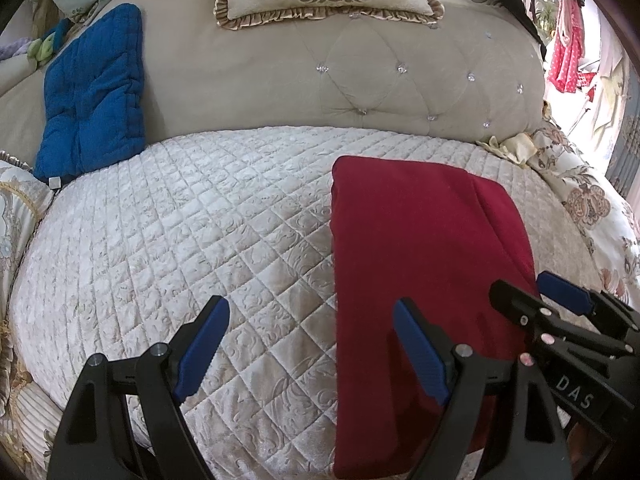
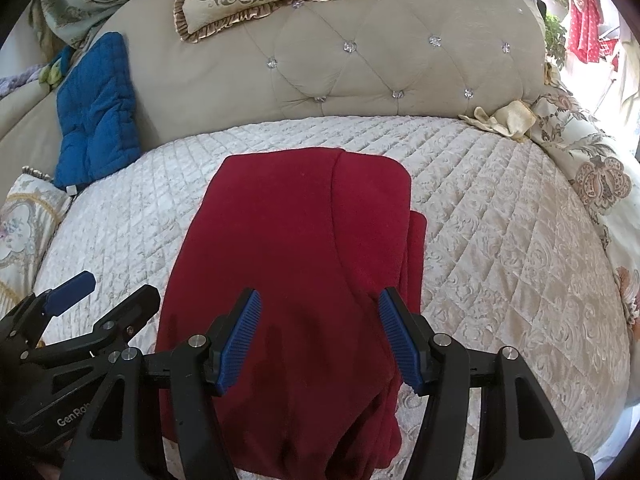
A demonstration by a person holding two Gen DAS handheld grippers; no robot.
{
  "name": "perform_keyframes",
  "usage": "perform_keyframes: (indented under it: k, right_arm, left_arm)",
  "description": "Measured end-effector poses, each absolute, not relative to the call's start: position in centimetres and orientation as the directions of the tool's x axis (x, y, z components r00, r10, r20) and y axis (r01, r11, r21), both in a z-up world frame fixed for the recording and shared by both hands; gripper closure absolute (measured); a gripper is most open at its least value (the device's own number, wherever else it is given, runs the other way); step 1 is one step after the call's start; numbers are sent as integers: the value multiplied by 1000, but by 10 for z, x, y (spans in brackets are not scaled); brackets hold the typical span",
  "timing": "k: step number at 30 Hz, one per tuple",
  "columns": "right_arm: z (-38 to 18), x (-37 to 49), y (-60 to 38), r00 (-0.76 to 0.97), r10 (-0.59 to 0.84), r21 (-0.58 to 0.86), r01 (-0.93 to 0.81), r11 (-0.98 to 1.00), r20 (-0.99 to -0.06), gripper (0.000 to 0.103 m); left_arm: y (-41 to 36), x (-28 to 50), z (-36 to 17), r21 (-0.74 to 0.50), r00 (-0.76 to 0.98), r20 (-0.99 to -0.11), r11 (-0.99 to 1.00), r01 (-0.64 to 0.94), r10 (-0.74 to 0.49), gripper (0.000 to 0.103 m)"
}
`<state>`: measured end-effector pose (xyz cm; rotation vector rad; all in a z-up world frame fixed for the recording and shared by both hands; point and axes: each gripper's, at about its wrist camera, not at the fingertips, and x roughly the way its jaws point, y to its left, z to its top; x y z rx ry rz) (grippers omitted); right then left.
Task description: Fold small clothes
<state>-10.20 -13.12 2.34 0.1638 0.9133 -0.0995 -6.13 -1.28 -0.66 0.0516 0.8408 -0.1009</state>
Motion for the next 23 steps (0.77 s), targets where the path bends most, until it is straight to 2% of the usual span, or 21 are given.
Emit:
perform_keyframes:
  k: [23]
  right_arm:
    - [18, -95, -133, 612, -2, 111, 147, 983, -791, 60]
  left_arm:
    - [-10, -50, -16, -5, 649, -756, 992, 122, -84, 16]
